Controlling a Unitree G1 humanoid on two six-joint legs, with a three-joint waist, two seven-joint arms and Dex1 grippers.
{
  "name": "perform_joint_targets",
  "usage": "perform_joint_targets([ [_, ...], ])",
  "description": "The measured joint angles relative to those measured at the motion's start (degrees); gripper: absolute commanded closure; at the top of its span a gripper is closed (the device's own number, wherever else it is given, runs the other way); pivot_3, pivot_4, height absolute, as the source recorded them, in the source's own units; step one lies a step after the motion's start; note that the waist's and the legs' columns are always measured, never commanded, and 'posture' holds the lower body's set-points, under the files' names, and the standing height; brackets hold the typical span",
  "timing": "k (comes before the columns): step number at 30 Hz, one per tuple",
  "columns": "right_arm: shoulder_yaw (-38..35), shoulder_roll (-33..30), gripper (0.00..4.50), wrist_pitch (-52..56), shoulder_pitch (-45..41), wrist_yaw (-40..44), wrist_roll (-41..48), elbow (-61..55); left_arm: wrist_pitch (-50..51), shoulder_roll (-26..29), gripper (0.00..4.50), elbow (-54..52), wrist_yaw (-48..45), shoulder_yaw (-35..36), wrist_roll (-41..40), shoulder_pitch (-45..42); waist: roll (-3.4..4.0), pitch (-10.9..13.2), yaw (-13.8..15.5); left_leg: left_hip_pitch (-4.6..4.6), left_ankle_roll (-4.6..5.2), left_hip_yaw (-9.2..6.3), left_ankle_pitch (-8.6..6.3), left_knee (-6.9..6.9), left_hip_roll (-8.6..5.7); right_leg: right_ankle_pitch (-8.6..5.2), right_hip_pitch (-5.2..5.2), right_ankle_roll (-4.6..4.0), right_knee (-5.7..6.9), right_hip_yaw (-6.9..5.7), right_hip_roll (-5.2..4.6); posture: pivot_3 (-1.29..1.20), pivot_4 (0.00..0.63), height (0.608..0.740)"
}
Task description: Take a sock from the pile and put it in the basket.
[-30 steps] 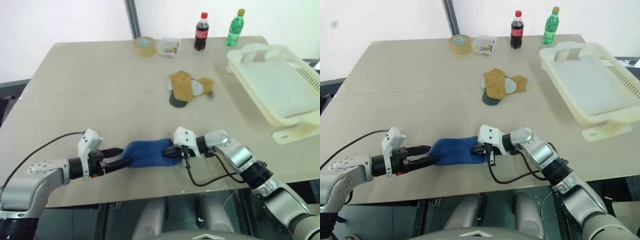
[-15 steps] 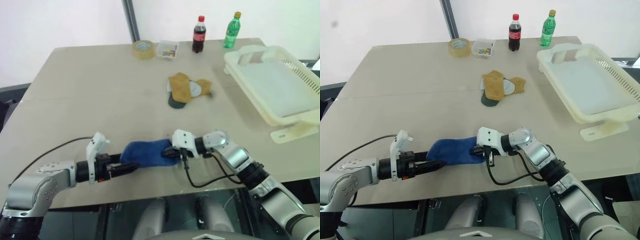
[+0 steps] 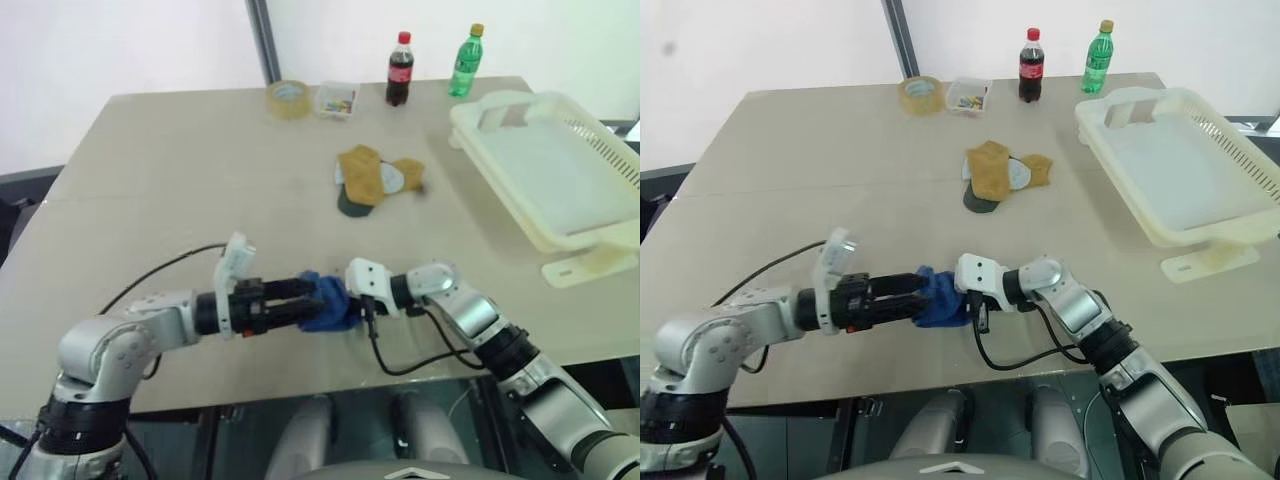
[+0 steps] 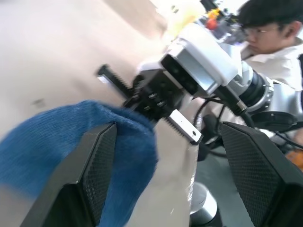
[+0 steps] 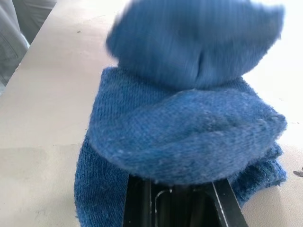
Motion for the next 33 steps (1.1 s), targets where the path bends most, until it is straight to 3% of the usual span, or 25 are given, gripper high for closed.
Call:
perform_joint_targets([
  [4, -0.1, 0.2, 4.46, 0.4, 0.3, -0.3, 0.0, -0.3, -0.8, -2.1, 0.82, 1.6, 0.5, -5.6, 3.1, -1.7, 0.0, 0.0, 0.0, 0.0, 0.0, 0.01, 0.0, 0.0, 0.0, 0.09, 0.0, 0.13, 0.0, 0.0, 0.02, 0.0, 0.15, 0.74],
  [11, -0.6, -0.8, 4.46, 0.9, 1.4, -0.3, 0.0, -2.1, -4.3, -3.4, 0.82, 3.4, 1.4, -8.5, 7.6, -3.5, 0.02, 0.0, 0.3, 0.0, 0.0, -0.02, 0.0, 0.01, -0.03, 0.05, 0.03, 0.11, -0.01, -0.02, -0.02, 0.0, 0.15, 0.74],
  [18, -3.6, -11.6, 4.46, 3.9, 7.3, 3.3, 2.0, -14.4, -7.6, -7.3, 0.82, 8.7, 2.2, -10.3, 11.1, -3.7, 0.01, 0.0, 1.5, -0.12, 0.02, -0.08, -0.01, 0.04, -0.15, 0.05, 0.07, 0.13, -0.16, -0.1, -0.22, 0.0, 0.15, 0.74],
  [21, -6.4, -14.2, 3.7, 8.0, 9.7, 3.2, 4.6, -18.2, -9.0, -7.9, 0.82, 9.8, 1.2, -11.1, 11.9, -3.9, 0.01, -0.1, 1.4, -0.11, 0.02, -0.09, -0.01, 0.05, -0.13, -0.03, 0.07, -0.01, -0.15, -0.11, -0.39, 0.0, 0.15, 0.74],
  [27, -15.2, -13.0, 1.29, 20.9, 10.8, -3.1, 11.8, -24.0, -15.6, -6.9, 0.82, 7.4, -3.1, -9.9, 13.4, 0.1, -0.05, 0.0, 1.2, -0.28, 0.03, -0.05, -0.01, 0.05, -0.06, -0.03, -0.07, -0.02, -0.17, -0.06, -0.39, 0.0, 0.15, 0.74],
  [33, -16.7, -6.5, 1.29, 31.1, 8.3, -9.4, 15.9, -24.1, -16.6, -1.9, 0.82, -0.3, -4.0, -1.7, 10.6, 5.5, -0.11, 0.2, 1.0, -0.4, 0.03, -0.05, -0.01, 0.0, 0.02, -0.02, -0.25, -0.06, -0.18, -0.06, -0.34, 0.0, 0.15, 0.74],
])
